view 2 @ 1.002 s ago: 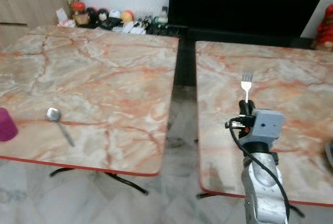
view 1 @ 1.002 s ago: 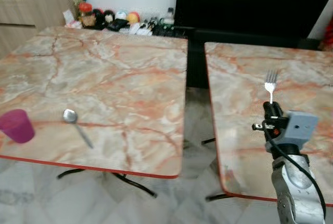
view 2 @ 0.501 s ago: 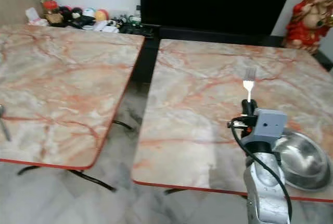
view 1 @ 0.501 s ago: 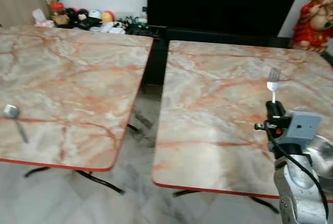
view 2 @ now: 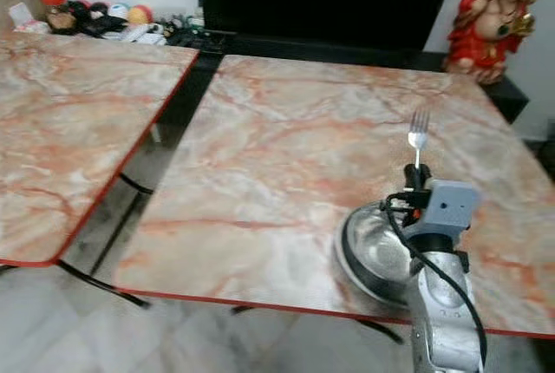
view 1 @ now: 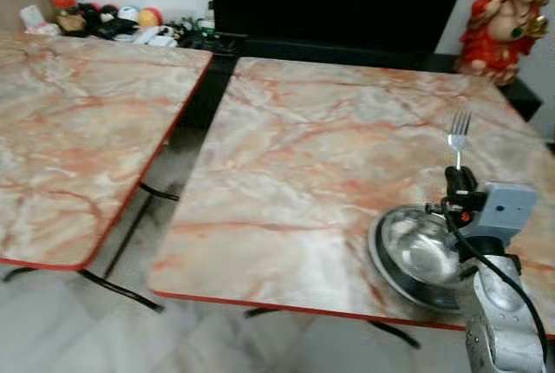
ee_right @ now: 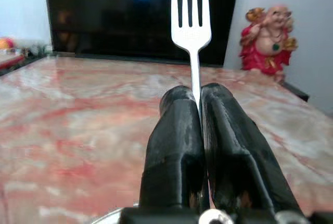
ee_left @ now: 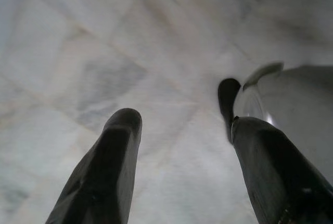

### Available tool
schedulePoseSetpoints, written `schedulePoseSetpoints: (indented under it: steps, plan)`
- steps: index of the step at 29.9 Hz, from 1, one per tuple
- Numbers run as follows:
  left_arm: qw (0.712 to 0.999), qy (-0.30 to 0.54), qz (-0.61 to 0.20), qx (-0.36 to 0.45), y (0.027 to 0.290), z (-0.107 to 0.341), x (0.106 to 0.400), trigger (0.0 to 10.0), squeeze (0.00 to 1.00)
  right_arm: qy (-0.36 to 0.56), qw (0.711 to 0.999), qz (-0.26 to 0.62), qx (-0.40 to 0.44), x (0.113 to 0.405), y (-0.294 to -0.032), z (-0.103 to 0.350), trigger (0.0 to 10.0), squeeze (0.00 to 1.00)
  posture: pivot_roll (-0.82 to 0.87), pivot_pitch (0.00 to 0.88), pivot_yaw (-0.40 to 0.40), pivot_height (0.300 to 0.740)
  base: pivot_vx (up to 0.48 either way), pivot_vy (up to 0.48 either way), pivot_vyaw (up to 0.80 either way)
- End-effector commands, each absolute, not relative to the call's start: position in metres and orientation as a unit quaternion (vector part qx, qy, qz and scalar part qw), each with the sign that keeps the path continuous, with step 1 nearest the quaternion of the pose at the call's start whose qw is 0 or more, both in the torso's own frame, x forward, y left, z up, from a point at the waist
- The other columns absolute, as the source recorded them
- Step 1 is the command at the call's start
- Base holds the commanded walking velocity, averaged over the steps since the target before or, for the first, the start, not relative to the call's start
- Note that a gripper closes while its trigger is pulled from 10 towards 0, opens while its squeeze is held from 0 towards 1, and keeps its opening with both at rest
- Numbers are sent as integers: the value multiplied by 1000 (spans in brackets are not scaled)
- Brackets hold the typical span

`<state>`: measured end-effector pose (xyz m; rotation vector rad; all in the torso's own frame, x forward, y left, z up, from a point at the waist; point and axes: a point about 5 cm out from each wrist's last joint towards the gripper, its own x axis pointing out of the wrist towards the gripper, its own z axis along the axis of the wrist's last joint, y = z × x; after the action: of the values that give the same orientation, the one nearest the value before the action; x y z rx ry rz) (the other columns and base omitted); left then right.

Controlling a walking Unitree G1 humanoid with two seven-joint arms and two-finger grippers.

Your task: Setting the table

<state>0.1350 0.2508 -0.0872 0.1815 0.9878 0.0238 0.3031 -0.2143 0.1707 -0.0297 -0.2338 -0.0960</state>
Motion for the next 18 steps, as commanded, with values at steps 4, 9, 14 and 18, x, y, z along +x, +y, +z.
schedulePoseSetpoints:
  steps: [4, 9, 14, 18]
  plan:
    - [870, 484, 10, 91, 251, -90, 129, 10000, 0, -117, 991, -68, -19, 302, -221, 173, 10000, 0, 35, 108, -44, 740, 0, -360, 0]
    - [870, 484, 14, 91, 251, -90, 129, 10000, 0, -99, 990, -102, -18, 300, -231, 168, 10000, 0, 35, 109, -45, 740, 0, 0, 0]
    - [870, 484, 14, 91, 251, -89, 130, 10000, 0, -73, 989, -123, -26, 299, -237, 162, 10000, 0, 34, 111, -46, 740, 0, 0, 0]
    - [870, 484, 13, 91, 250, -90, 130, 10000, 0, -40, 992, -115, -36, 299, -237, 156, 10000, 0, 31, 111, -46, 740, 0, 0, 0]
